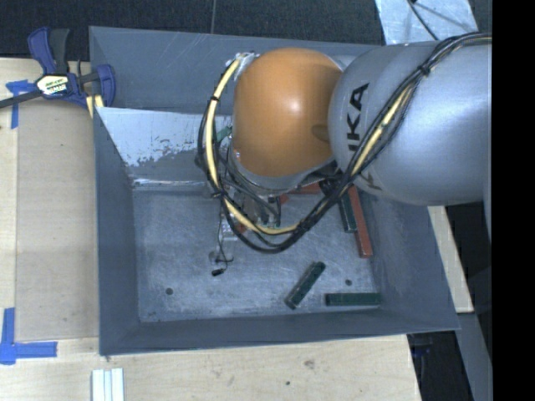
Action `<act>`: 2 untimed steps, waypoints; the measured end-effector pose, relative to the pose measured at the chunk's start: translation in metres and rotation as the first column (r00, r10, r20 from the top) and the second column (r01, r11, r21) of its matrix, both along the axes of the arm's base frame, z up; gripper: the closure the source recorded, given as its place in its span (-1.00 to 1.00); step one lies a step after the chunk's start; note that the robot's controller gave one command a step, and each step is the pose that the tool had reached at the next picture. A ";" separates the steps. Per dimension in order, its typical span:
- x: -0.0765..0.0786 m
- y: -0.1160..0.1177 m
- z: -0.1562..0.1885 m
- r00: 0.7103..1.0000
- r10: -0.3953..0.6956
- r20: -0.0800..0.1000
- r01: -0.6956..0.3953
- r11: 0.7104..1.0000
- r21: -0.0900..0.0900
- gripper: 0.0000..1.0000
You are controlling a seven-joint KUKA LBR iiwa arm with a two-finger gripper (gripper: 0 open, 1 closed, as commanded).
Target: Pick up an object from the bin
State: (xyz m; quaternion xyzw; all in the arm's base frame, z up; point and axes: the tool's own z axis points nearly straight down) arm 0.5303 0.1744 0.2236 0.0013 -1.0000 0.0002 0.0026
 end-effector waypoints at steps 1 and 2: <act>0.011 -0.070 -0.045 0.999 0.047 0.003 -0.047 0.999 -0.004 -1.00; 0.038 -0.079 -0.143 0.994 -0.109 0.001 0.109 0.994 -0.001 -1.00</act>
Offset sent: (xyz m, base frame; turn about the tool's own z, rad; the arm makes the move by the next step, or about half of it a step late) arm 0.0104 -0.0646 -0.0420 -0.0534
